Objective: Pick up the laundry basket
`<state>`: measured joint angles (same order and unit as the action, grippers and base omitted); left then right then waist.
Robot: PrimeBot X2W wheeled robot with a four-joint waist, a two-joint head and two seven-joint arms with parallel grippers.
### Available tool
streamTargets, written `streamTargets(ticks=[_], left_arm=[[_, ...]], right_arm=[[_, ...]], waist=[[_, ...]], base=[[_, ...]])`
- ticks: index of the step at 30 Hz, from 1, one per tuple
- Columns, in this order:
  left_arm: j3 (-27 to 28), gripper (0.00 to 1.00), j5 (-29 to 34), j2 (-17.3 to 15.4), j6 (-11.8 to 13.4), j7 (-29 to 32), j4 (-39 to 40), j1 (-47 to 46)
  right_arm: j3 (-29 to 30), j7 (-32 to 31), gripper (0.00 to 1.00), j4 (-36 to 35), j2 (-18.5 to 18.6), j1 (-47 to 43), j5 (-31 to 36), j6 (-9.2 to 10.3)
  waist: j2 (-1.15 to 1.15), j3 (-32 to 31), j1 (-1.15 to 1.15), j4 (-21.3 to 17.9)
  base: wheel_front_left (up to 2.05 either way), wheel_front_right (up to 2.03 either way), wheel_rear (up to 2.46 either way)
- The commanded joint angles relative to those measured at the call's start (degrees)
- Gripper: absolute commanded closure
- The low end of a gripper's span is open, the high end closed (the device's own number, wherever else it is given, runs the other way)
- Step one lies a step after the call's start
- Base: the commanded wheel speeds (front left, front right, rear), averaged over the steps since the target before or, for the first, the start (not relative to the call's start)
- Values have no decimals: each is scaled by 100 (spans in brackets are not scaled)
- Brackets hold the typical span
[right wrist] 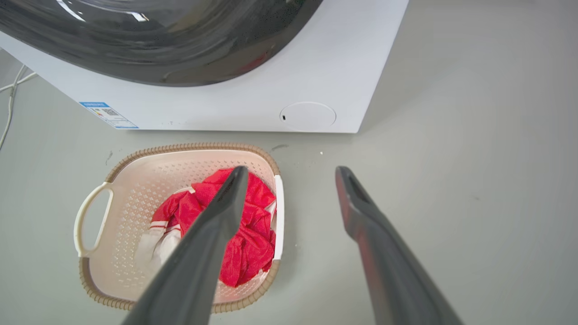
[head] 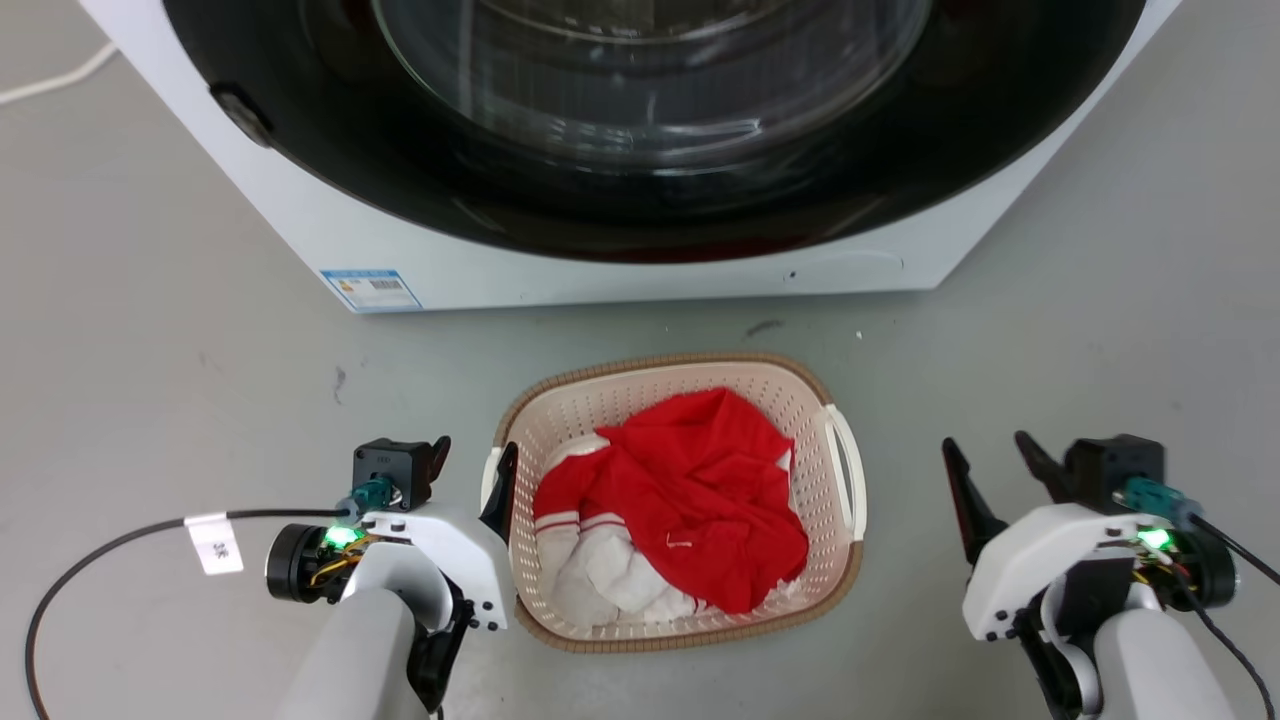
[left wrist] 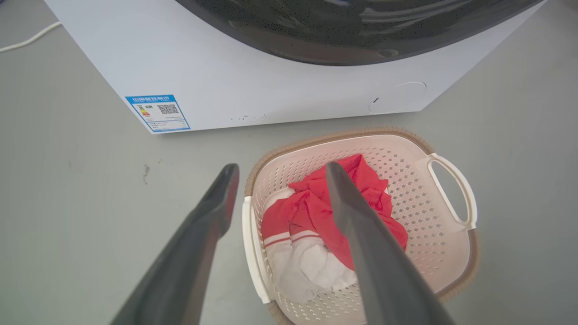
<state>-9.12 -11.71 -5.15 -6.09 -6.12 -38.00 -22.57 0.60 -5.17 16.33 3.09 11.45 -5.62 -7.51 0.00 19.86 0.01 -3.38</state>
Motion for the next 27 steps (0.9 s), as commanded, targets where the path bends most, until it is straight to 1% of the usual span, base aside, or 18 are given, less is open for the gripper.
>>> streamTargets(ticks=[1, 8, 15, 20, 27], left_arm=[[-8, 0, -32, -53, -16, 7, -50, -93], [-206, 0, -271, -136, -122, 185, -918, -557], [-531, 0, -538, -243, -137, 336, -1683, -1114], [-815, 0, -808, -317, -133, 412, -2075, -1499], [-1173, 0, -1213, -507, -134, 548, -2433, -1999]], right_arm=[[-31, -42, 0, 66, 15, 105, -43, 4], [-348, -107, 0, 1137, 87, 689, -240, 4], [-841, -57, 0, 2208, 156, 1465, -492, 4], [-1217, -10, 0, 2911, 162, 2049, -697, 4], [-1652, 113, 0, 3807, 116, 2819, -957, 4]], waist=[[0, 142, -1, -43], [0, 539, -1, -134], [0, 1050, -1, -211], [0, 1443, -1, -270], [0, 1917, -1, -310]], base=[[0, 0, 0], [0, 0, 0], [0, 0, 0], [0, 0, 0], [0, 0, 0]])
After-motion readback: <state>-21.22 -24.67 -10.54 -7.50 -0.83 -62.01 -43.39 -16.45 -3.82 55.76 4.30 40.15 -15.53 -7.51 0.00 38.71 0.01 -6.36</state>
